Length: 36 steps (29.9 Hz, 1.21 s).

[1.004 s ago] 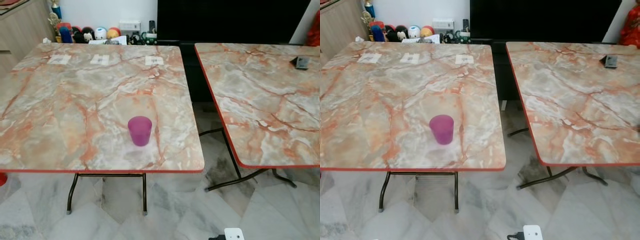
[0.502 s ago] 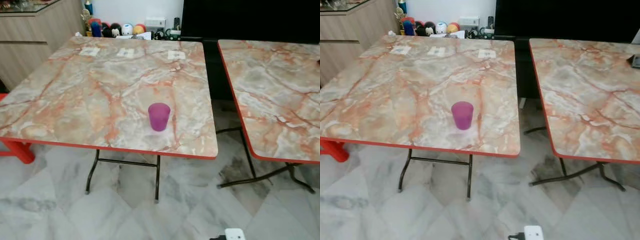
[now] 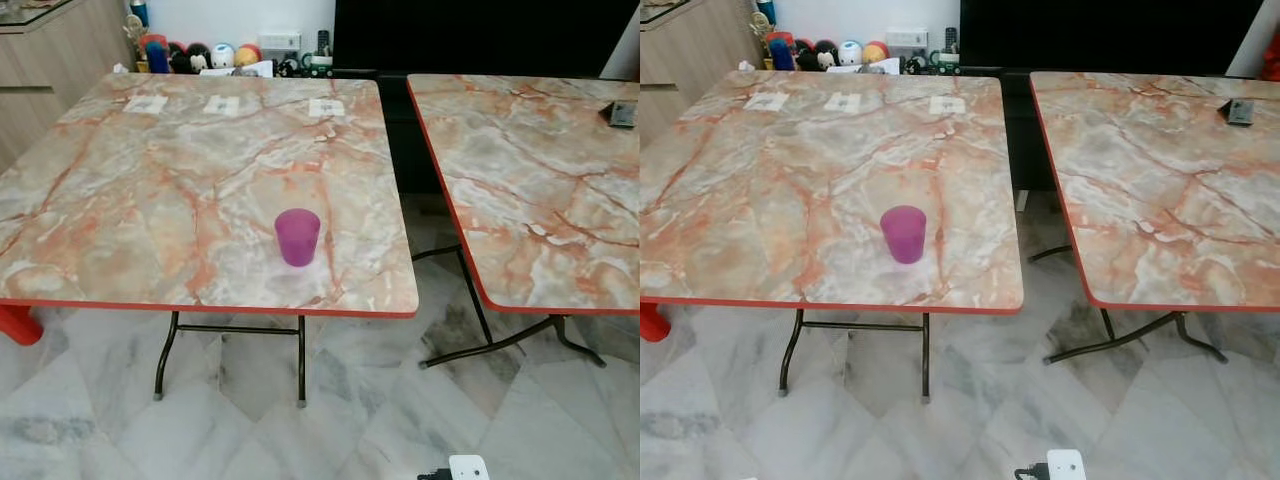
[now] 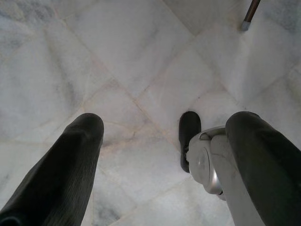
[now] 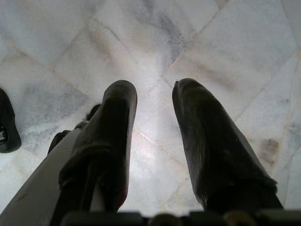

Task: Setting the table

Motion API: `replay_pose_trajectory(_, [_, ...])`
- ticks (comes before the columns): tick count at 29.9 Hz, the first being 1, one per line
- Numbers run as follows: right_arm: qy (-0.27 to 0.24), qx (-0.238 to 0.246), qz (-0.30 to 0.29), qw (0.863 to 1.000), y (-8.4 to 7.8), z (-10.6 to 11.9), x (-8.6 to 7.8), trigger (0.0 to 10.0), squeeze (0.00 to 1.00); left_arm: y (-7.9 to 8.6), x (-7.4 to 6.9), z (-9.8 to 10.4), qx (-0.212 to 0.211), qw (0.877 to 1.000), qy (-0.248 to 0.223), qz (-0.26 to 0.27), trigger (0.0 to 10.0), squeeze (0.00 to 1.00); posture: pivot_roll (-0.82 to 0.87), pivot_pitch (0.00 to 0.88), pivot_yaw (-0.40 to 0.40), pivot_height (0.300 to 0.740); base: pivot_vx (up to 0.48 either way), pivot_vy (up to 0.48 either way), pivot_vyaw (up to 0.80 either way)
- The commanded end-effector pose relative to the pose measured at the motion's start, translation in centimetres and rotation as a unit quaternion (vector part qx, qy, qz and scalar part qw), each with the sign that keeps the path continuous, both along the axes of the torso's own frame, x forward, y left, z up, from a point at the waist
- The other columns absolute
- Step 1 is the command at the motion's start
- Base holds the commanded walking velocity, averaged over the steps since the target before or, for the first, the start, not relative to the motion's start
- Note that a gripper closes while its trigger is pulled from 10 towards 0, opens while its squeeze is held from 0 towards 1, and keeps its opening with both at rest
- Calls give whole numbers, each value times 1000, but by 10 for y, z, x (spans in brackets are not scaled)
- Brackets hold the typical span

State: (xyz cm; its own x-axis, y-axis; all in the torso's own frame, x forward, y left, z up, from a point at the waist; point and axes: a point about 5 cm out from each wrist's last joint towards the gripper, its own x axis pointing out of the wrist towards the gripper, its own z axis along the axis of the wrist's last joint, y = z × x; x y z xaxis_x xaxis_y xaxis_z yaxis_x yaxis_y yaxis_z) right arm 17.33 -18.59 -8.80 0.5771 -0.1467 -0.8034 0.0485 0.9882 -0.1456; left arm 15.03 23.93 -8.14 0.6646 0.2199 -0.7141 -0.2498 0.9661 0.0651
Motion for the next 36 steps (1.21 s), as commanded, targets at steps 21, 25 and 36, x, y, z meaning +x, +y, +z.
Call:
replay_pose_trajectory(21, [14,8,-11,1000,0,-3,-6,10000,0,1,-2,0,0,1000,1,-5,10000,0,46,104,-28,740,0,132,-294])
replay_pose_trajectory(25, [14,7,-12,1000,0,-3,-6,10000,0,1,0,0,0,1000,-1,-9,10000,0,43,103,-27,740,0,0,-788])
replay_pose_trajectory(36, [16,7,-10,1000,0,-3,-6,10000,0,-3,7,3,6,1000,-18,-25,10000,0,45,104,-27,740,0,0,-788])
